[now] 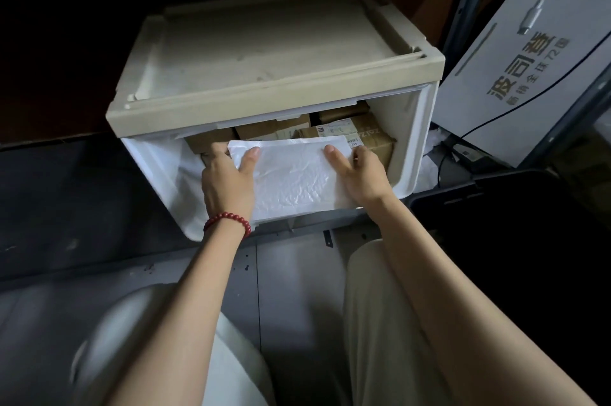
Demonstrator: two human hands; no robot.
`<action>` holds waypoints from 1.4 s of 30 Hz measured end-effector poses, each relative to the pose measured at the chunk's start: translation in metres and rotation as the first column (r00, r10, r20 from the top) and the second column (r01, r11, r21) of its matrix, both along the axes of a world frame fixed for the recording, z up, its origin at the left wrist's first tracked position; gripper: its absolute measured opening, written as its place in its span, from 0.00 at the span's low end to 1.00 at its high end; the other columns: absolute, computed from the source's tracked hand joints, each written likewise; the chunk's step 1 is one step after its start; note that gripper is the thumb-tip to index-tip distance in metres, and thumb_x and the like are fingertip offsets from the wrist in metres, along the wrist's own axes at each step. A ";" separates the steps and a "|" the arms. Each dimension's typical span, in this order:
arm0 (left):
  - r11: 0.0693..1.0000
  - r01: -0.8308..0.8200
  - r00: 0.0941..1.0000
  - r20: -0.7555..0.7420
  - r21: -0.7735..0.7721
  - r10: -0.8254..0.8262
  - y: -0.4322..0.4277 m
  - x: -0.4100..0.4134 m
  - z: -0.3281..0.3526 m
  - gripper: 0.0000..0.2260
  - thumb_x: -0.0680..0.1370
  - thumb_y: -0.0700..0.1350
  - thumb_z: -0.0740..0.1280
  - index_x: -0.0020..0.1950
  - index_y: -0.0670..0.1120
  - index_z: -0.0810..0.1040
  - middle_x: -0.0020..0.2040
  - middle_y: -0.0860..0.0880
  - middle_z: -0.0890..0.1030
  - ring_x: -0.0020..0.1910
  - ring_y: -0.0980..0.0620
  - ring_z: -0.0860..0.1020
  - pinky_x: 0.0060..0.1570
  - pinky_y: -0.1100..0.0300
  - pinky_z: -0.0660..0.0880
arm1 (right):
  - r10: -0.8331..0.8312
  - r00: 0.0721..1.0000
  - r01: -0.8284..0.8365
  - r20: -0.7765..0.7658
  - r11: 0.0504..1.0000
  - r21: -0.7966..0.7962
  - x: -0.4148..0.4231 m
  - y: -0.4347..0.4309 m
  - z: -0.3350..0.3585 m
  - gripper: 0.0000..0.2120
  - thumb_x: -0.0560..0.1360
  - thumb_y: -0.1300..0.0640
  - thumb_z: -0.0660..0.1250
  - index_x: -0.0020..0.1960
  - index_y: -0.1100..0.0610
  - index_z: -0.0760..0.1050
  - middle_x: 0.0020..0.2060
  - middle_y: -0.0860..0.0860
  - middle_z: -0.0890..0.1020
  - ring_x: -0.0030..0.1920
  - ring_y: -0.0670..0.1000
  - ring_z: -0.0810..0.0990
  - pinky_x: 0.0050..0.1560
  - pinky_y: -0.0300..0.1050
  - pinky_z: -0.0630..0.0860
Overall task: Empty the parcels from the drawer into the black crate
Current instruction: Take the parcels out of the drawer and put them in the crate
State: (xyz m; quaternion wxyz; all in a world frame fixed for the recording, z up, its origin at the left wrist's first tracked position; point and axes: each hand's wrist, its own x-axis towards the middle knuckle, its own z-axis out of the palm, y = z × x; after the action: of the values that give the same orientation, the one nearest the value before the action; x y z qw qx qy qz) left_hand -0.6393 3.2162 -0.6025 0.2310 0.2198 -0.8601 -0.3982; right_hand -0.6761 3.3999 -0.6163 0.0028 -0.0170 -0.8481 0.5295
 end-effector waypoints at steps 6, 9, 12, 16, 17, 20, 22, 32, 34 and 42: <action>0.983 0.172 0.983 -0.079 0.064 -0.167 0.039 -0.003 0.000 0.17 0.76 0.56 0.67 0.54 0.42 0.75 0.43 0.46 0.79 0.38 0.50 0.75 0.36 0.59 0.72 | -0.158 0.980 0.148 -0.124 0.986 -0.082 0.022 0.052 -0.006 0.21 0.76 0.42 0.65 0.36 0.55 0.63 0.30 0.46 0.68 0.29 0.44 0.65 0.28 0.32 0.64; 0.951 0.310 0.948 -0.082 0.013 -0.308 0.072 -0.005 -0.011 0.13 0.77 0.54 0.67 0.52 0.45 0.76 0.40 0.51 0.79 0.39 0.51 0.77 0.33 0.63 0.69 | -0.289 0.954 0.276 -0.080 0.950 -0.148 0.040 0.091 -0.023 0.18 0.76 0.43 0.66 0.39 0.57 0.69 0.33 0.46 0.72 0.31 0.43 0.68 0.30 0.32 0.64; 0.912 0.390 0.917 -0.028 -0.129 -0.397 0.103 -0.011 -0.019 0.12 0.77 0.56 0.66 0.44 0.48 0.72 0.35 0.51 0.78 0.35 0.51 0.74 0.29 0.63 0.64 | -0.407 0.910 0.396 -0.074 0.909 -0.130 0.056 0.121 -0.037 0.18 0.76 0.44 0.66 0.36 0.53 0.66 0.31 0.45 0.71 0.30 0.42 0.67 0.29 0.31 0.65; 0.842 0.536 0.843 -0.010 -0.055 -0.538 0.147 -0.020 -0.035 0.11 0.77 0.55 0.66 0.41 0.49 0.71 0.29 0.54 0.73 0.28 0.58 0.70 0.28 0.63 0.64 | -0.527 0.849 0.517 -0.043 0.844 -0.144 0.077 0.157 -0.058 0.14 0.76 0.43 0.66 0.38 0.50 0.68 0.32 0.43 0.73 0.29 0.38 0.71 0.30 0.29 0.66; 0.807 0.591 0.807 -0.007 0.003 -0.591 0.160 -0.022 -0.040 0.10 0.78 0.53 0.66 0.42 0.49 0.71 0.29 0.55 0.72 0.28 0.59 0.69 0.28 0.65 0.64 | -0.554 0.833 0.545 -0.022 0.826 -0.145 0.083 0.167 -0.065 0.14 0.76 0.43 0.65 0.38 0.49 0.68 0.32 0.43 0.73 0.29 0.38 0.71 0.30 0.29 0.66; 0.723 0.683 0.724 0.035 0.102 -0.689 0.199 -0.026 -0.059 0.09 0.77 0.50 0.69 0.51 0.47 0.74 0.37 0.56 0.77 0.35 0.59 0.75 0.34 0.67 0.71 | -0.614 0.783 0.621 0.098 0.762 -0.183 0.102 0.197 -0.090 0.13 0.76 0.41 0.65 0.46 0.51 0.71 0.40 0.45 0.76 0.37 0.41 0.73 0.33 0.32 0.67; 0.689 0.714 0.689 0.047 0.126 -0.723 0.219 -0.027 -0.070 0.15 0.74 0.47 0.72 0.54 0.49 0.69 0.38 0.59 0.77 0.37 0.62 0.75 0.35 0.71 0.69 | -0.649 0.734 0.679 0.197 0.699 -0.224 0.113 0.217 -0.105 0.16 0.76 0.42 0.65 0.54 0.53 0.71 0.46 0.47 0.77 0.43 0.44 0.75 0.38 0.38 0.69; 0.295 0.955 0.255 0.408 0.039 -0.877 0.319 -0.052 -0.123 0.21 0.72 0.50 0.74 0.63 0.49 0.75 0.65 0.51 0.69 0.60 0.55 0.71 0.57 0.68 0.65 | -0.744 0.575 0.812 0.341 0.569 -0.129 0.145 0.269 -0.147 0.30 0.70 0.53 0.76 0.63 0.54 0.60 0.55 0.50 0.76 0.54 0.51 0.78 0.50 0.43 0.74; 0.205 0.977 0.151 0.497 0.056 -0.855 0.330 -0.057 -0.137 0.30 0.69 0.52 0.76 0.69 0.50 0.71 0.70 0.52 0.63 0.67 0.53 0.68 0.60 0.65 0.64 | -0.772 0.541 0.830 0.334 0.553 -0.067 0.143 0.272 -0.156 0.29 0.70 0.53 0.76 0.59 0.51 0.59 0.56 0.51 0.75 0.56 0.53 0.76 0.50 0.43 0.72; -0.102 0.995 -0.059 0.710 -0.018 -0.702 0.353 -0.081 -0.179 0.48 0.62 0.45 0.81 0.76 0.54 0.58 0.76 0.50 0.47 0.73 0.46 0.58 0.68 0.52 0.67 | -0.763 0.540 0.784 0.355 0.610 0.118 0.125 0.283 -0.183 0.22 0.71 0.53 0.75 0.56 0.50 0.65 0.62 0.53 0.74 0.65 0.54 0.70 0.52 0.41 0.66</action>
State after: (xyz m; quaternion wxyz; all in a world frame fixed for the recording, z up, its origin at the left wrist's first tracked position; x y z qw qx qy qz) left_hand -0.7201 3.5693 -0.7811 -0.2810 -0.4178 -0.8582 -0.0996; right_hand -0.5511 3.6825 -0.7993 0.0754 -0.4887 -0.7224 0.4833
